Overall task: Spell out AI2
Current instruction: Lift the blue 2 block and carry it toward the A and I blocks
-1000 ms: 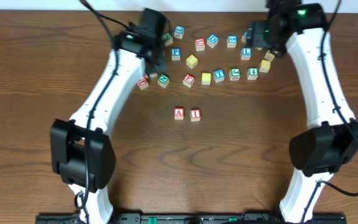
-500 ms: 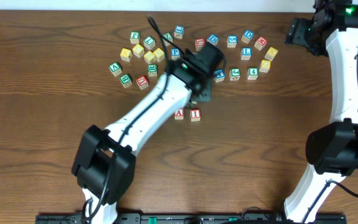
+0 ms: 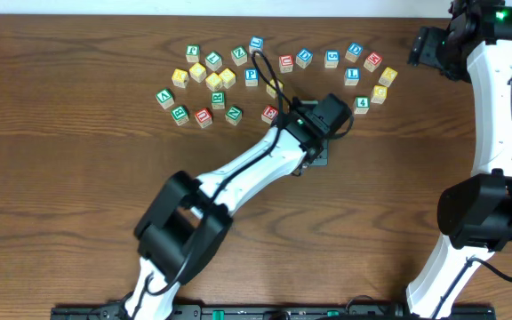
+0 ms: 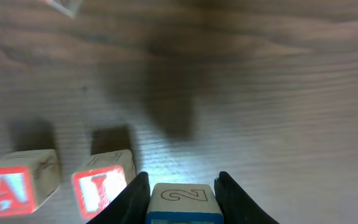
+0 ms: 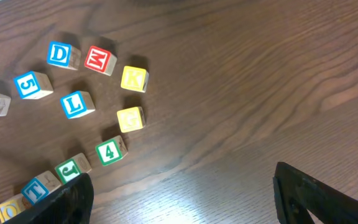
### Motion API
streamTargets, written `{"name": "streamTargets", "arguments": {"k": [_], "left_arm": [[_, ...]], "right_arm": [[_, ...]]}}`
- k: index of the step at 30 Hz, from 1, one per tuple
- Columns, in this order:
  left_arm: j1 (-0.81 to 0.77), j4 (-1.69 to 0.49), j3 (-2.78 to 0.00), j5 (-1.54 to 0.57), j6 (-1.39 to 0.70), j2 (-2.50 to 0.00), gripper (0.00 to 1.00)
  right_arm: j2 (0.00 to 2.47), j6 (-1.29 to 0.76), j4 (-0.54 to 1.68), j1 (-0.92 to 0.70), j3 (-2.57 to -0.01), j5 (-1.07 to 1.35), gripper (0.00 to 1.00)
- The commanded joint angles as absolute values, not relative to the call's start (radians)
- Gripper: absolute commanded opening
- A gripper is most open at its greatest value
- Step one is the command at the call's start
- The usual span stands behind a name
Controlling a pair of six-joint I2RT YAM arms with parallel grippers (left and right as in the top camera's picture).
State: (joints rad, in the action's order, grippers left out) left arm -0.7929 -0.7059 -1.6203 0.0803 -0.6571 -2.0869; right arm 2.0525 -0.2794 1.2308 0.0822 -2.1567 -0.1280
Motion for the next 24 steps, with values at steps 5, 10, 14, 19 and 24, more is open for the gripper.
{"name": "streamTargets", "arguments": {"k": [5, 10, 14, 19, 24], "left_arm": [[-0.791, -0.688, -1.607, 0.086, -0.713, -2.14, 0.32], [-0.791, -0.648, -1.607, 0.086, -0.714, -2.172, 0.32], [-0.791, -0.641, -1.607, 0.086, -0.72, -2.194, 0.32], [-0.791, -0.64, -1.607, 0.086, -0.72, -2.202, 0.4], [-0.791, -0.629, -1.607, 0.086, -0.72, -2.202, 0.41]], "right_arm": [[2.048, -0.272, 1.231, 0.081, -2.15, -0.124, 0.88], [2.048, -0.272, 1.231, 0.081, -2.15, -0.121, 0.88], [2.048, -0.272, 1.231, 0.081, -2.15, -0.121, 0.88], [2.048, -0.272, 1.231, 0.081, -2.15, -0.121, 0.88], [2.048, -0.272, 1.231, 0.081, -2.15, -0.121, 0.88]]}}
